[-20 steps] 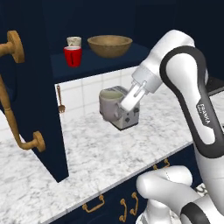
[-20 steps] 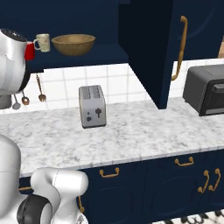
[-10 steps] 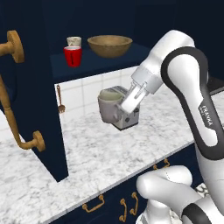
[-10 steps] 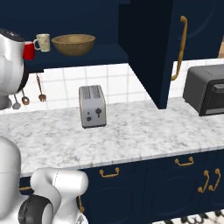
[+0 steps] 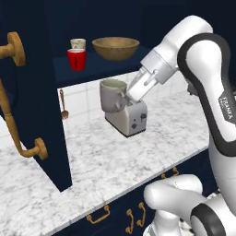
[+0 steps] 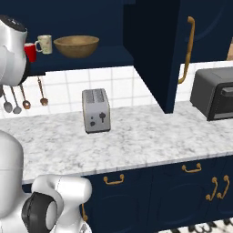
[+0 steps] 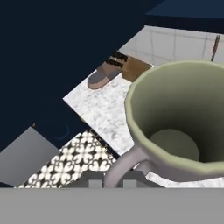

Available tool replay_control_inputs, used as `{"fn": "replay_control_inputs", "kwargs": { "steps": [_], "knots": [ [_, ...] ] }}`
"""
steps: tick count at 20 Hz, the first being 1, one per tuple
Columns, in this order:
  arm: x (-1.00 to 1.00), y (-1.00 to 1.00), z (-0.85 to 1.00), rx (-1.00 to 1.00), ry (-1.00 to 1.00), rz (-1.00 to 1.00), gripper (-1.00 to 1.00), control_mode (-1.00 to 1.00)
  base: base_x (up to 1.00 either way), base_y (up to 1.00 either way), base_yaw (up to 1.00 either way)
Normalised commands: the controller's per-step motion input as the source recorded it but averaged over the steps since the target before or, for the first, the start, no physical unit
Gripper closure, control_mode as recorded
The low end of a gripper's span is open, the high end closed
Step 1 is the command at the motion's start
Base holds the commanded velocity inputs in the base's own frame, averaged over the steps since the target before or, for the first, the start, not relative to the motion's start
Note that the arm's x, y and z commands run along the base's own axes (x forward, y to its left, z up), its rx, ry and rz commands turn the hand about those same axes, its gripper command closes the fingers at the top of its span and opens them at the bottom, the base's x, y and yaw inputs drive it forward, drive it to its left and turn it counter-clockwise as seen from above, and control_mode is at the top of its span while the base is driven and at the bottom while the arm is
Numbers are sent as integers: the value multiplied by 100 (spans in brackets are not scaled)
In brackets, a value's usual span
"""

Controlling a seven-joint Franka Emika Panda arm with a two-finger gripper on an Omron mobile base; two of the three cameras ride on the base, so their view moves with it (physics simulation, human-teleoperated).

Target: Gather all objects into one cabinet and sort the glasses and bowls to opposite sides.

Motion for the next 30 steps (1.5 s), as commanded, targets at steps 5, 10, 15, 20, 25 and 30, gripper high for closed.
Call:
{"fn": "replay_control_inputs", "kwargs": {
  "steps": [5,10,15,20,25,30],
  "knots": [
    [-8,23,19,-1,-4,5,100,-100,0,0,0],
    [19,14,90,1,-1,0,100,-100,0,0,0],
    [3,23,13,-3,0,6,100,-100,0,0,0],
    [26,4,27,-7,-11,3,100,-100,0,0,0],
    [10,28,21,-5,-11,4,100,-100,0,0,0],
    [34,16,0,-4,-4,5,100,-100,0,0,0]
  ]
}}
